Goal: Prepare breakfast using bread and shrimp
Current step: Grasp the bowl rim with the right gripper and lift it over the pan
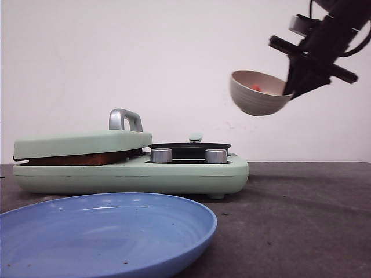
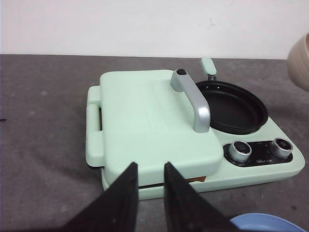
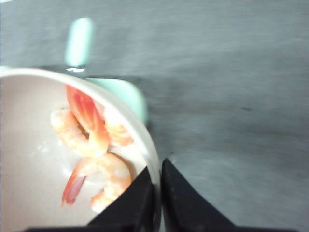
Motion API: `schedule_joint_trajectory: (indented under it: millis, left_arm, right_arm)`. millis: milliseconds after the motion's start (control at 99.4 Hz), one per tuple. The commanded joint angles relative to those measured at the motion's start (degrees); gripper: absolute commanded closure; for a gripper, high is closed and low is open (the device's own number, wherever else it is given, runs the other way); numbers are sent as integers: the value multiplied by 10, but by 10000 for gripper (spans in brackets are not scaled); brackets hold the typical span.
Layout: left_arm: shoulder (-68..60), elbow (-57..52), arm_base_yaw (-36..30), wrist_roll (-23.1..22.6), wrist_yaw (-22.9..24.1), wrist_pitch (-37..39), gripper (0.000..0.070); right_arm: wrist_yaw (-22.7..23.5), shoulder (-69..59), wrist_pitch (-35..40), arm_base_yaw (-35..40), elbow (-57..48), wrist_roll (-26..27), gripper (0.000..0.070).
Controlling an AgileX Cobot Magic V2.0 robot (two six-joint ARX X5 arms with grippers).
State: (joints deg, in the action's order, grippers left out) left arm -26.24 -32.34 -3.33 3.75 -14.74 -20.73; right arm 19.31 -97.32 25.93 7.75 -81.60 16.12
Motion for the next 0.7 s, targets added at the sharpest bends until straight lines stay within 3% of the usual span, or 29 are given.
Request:
schedule_joint_trajectory:
  millis: [0, 452, 694]
  left_arm:
    - [-3, 0, -1, -7, 2, 5, 696]
    - [-3, 0, -1, -8, 2, -7, 696]
    - [-3, 0, -1, -8, 2, -8, 696]
  right_arm:
    - [-1, -3, -31, 17, -14, 16, 700]
    - [-135, -20, -216, 125, -14, -24, 700]
    - [-233, -54, -295, 164, -14, -125, 700]
